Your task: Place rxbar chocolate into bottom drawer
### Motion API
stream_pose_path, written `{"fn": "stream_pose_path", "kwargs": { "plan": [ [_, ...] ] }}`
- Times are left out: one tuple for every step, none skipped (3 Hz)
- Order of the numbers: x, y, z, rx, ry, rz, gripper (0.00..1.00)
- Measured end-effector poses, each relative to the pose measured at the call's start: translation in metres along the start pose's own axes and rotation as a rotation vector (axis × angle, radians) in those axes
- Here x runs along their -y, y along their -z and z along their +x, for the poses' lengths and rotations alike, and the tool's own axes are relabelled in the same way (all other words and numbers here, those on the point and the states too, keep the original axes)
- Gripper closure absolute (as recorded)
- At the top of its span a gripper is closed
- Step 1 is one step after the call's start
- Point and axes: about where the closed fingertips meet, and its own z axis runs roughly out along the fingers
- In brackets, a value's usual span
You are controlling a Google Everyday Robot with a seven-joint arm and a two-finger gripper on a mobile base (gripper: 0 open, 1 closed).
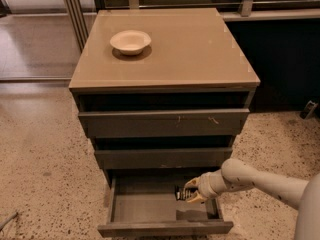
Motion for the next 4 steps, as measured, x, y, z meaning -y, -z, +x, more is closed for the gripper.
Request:
{"fn": "stream_pose_path", "kwargs": {
  "plan": [
    [0.006, -0.044, 0.03, 0.052, -0.029, -0.004, 1.0],
    [-0.003, -0.095, 0.053, 0.145, -0.073, -0.067, 1.0],
    [0.009, -0.103, 0.072, 0.155, -0.1, -0.044, 1.0],
    [0.01, -0.102, 0.072, 0.153, -0.098, -0.042, 1.0]
  ]
}}
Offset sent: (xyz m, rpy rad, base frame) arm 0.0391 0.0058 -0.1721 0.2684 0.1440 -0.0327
